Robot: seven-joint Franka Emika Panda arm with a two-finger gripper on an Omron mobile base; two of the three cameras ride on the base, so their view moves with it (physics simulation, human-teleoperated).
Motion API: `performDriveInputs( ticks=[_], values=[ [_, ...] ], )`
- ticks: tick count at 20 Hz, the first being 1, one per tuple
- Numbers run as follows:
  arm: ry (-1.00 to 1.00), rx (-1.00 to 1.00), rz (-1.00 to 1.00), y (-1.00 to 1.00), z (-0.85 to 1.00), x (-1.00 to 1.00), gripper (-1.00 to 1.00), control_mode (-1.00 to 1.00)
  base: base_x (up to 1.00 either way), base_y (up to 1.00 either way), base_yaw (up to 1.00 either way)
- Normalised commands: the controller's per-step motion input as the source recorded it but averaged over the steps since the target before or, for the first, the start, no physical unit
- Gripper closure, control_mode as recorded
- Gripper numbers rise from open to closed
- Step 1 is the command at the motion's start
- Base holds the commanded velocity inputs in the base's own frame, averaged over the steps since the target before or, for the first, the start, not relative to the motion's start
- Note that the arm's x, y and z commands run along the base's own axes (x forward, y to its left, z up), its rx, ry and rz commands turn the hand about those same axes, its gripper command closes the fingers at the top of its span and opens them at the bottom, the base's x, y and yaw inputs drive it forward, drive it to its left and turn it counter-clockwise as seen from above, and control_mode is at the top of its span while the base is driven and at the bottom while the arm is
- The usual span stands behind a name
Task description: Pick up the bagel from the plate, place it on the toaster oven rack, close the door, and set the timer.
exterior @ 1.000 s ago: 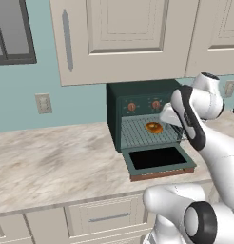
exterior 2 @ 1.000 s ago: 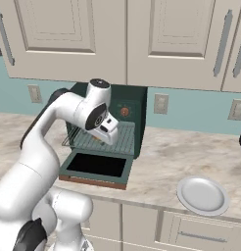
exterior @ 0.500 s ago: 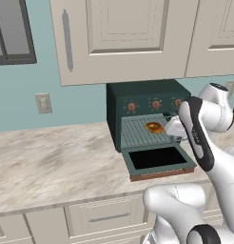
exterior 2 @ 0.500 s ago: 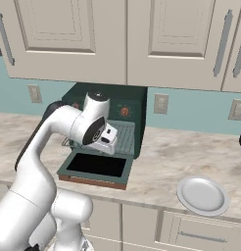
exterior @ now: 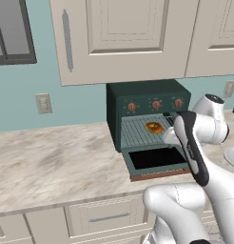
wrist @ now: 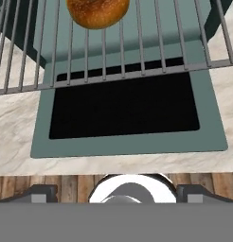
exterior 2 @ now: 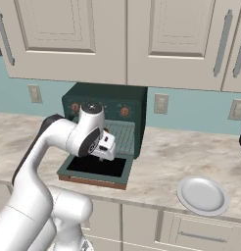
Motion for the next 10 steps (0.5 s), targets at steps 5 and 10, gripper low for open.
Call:
performDriveInputs(
  ticks=[5,10],
  values=[
    [0.02,0.0,0.01,0.0,-0.04,0.24,-1.0,-1.0,0.0,0.0,0.0],
    [-0.01,0.0,0.02,0.0,0.0,0.2,-1.0,-1.0,0.0,0.0,0.0]
  ],
)
